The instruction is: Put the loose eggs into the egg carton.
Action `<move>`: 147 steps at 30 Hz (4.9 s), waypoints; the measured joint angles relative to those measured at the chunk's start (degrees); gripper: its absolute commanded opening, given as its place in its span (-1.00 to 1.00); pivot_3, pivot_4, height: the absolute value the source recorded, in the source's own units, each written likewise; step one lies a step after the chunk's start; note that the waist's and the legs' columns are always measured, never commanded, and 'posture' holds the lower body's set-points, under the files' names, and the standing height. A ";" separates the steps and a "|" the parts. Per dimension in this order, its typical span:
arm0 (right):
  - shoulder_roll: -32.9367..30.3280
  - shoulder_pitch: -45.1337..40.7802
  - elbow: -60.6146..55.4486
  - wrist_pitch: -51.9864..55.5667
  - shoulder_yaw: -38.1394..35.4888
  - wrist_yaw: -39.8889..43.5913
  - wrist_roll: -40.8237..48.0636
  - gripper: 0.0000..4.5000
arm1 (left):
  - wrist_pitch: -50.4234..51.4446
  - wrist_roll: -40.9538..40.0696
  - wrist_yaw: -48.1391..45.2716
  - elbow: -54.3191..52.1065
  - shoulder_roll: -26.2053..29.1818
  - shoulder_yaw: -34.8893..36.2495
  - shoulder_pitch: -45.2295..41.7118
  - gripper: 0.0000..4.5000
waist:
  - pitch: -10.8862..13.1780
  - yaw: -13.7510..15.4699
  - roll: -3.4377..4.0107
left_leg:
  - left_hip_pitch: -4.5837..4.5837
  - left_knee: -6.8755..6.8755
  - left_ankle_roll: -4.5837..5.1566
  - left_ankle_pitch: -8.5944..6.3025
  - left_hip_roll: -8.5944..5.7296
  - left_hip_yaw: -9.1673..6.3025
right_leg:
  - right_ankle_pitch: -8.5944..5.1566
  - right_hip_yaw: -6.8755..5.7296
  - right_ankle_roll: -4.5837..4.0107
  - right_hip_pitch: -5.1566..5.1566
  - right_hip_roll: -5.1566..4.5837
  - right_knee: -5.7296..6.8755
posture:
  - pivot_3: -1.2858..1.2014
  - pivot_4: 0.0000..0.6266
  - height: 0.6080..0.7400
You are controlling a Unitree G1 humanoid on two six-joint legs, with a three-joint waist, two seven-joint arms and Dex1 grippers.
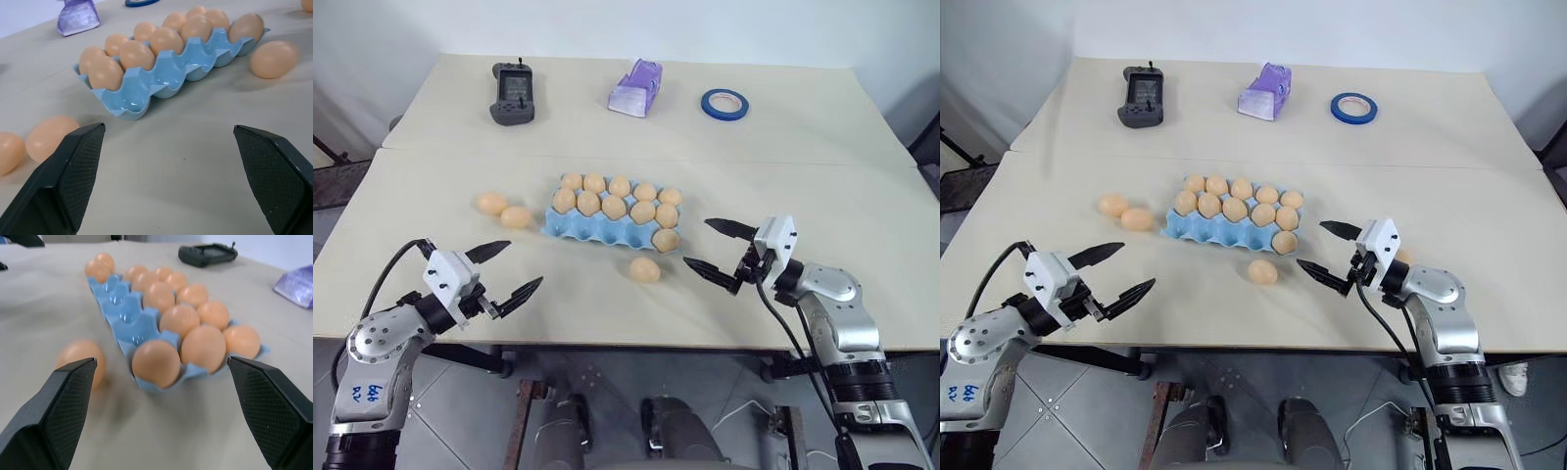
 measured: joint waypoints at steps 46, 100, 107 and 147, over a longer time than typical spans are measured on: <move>-2.54 10.72 6.30 3.34 -13.26 -16.42 -2.83 0.43 | -2.06 4.30 -9.60 4.37 -6.72 -17.92 -9.03 1.00 | -0.09 1.53 0.16 | 0.07 0.44 0.15 0.06 0.00 -0.03 | 0.10 0.10 0.18 0.13 0.08 0.24 | 0.03 -0.52 1.00; -2.28 13.37 -15.06 9.72 -5.59 -3.89 2.76 0.98 | 0.29 3.29 -7.64 -1.08 -5.72 -15.25 -4.58 1.00 | -0.10 -0.04 0.17 | 0.08 0.15 0.12 0.07 -0.02 0.01 | 0.06 0.08 0.14 0.05 0.07 0.12 | 0.03 -0.52 1.00; -2.28 15.93 -9.61 3.48 -6.72 -3.84 1.17 0.98 | -1.35 3.74 -8.55 2.56 -6.47 -16.48 -6.92 1.00 | -0.10 -0.03 0.17 | 0.11 0.26 0.12 0.08 -0.03 -0.03 | 0.09 0.10 0.17 0.11 0.06 0.16 | 0.03 -0.52 1.00; 14.50 -8.13 -7.07 20.52 15.60 -9.39 -3.75 -0.21 | -1.20 1.31 -4.30 -3.17 -3.51 -5.41 5.13 1.00 | -0.11 -0.40 0.14 | 0.03 -0.02 0.01 0.06 -0.01 -0.03 | 0.00 0.02 0.00 -0.09 -0.01 0.17 | 0.03 -0.52 1.00</move>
